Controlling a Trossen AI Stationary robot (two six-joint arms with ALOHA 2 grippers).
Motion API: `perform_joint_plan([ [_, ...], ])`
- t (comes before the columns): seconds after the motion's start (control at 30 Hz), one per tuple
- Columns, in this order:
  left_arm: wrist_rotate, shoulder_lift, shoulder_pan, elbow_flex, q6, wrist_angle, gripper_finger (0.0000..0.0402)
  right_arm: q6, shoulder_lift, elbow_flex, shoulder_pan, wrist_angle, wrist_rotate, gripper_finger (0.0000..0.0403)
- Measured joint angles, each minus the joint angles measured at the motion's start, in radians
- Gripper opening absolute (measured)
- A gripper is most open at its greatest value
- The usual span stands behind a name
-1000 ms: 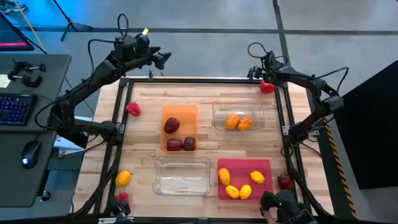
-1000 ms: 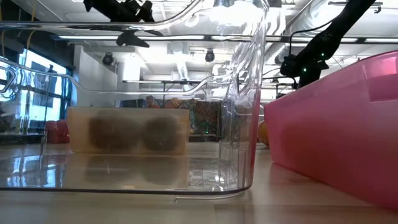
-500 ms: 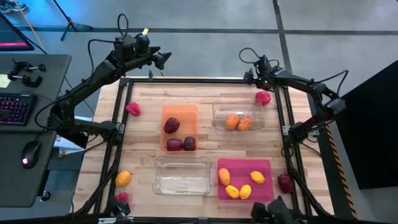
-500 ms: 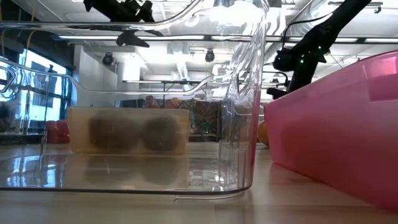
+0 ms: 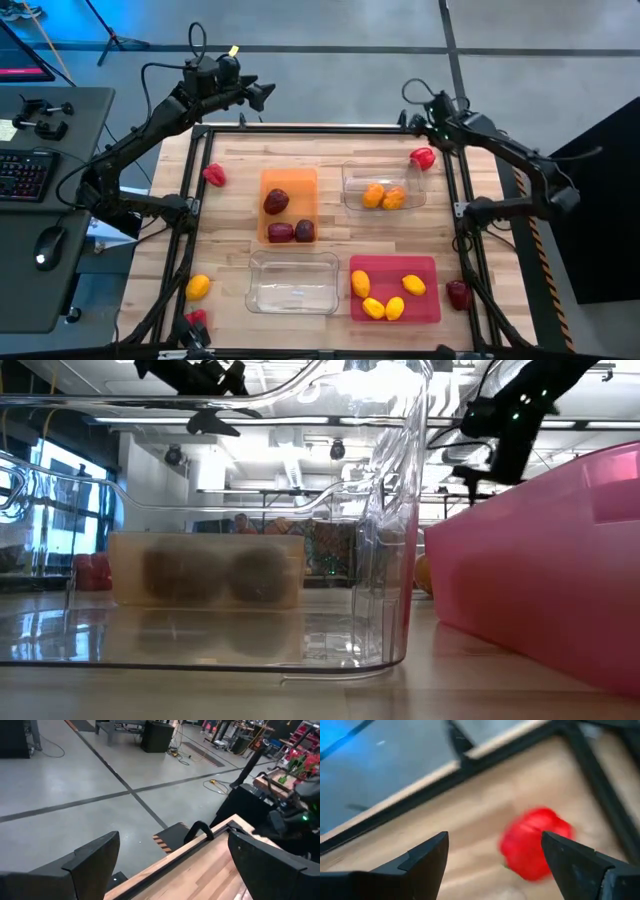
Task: Sort produce into baskets
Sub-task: Put the top right bell pepper into the bottom transparent bin
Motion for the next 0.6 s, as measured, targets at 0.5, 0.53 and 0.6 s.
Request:
perform_joint_plan([
  [0.5,0.018,0.000,0.000,0.000,0.033,-0.003,0.0360,0.408,0.117,0.000,0.098,-0.166,0.282,0.0309],
  [0.53,0.029,0.000,0.000,0.000,0.029,-0.007,0.0360,0.431,0.142,0.000,0.098,-0.164,0.283,0.0309],
  [0.6,0.054,0.000,0.000,0.000,0.028,-0.018,0.0360,0.467,0.186,0.000,0.098,-0.139,0.287,0.0309],
])
